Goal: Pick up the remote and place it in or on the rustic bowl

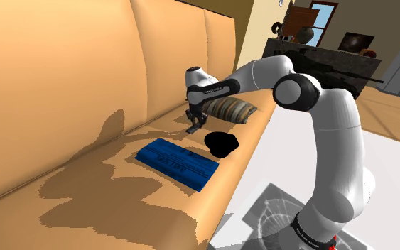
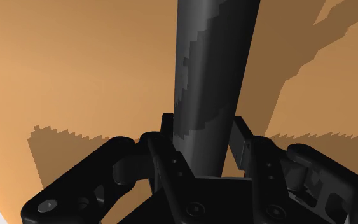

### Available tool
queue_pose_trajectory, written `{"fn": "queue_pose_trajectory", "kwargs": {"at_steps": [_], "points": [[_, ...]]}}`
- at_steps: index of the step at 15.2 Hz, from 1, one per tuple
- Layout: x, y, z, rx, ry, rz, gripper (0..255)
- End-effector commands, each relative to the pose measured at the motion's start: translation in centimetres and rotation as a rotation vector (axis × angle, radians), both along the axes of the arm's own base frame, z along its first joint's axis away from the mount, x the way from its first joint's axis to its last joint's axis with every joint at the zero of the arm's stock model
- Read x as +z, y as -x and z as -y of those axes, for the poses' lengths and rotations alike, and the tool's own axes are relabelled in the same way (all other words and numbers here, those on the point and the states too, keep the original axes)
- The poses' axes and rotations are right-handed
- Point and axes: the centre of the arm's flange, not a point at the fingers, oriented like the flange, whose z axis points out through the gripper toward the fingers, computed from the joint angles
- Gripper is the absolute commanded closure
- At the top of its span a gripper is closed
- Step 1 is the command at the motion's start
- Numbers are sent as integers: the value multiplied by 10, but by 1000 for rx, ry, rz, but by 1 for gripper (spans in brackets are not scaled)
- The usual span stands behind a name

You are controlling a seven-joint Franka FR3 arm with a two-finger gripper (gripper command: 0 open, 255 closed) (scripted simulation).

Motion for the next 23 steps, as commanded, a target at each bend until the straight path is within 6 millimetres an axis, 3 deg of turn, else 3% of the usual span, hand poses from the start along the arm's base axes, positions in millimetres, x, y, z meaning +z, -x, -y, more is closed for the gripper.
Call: {"fn": "queue_pose_trajectory", "kwargs": {"at_steps": [1,23], "points": [[12,0,0,0,0,0,255],[128,0,0,0,0,0,255]]}}
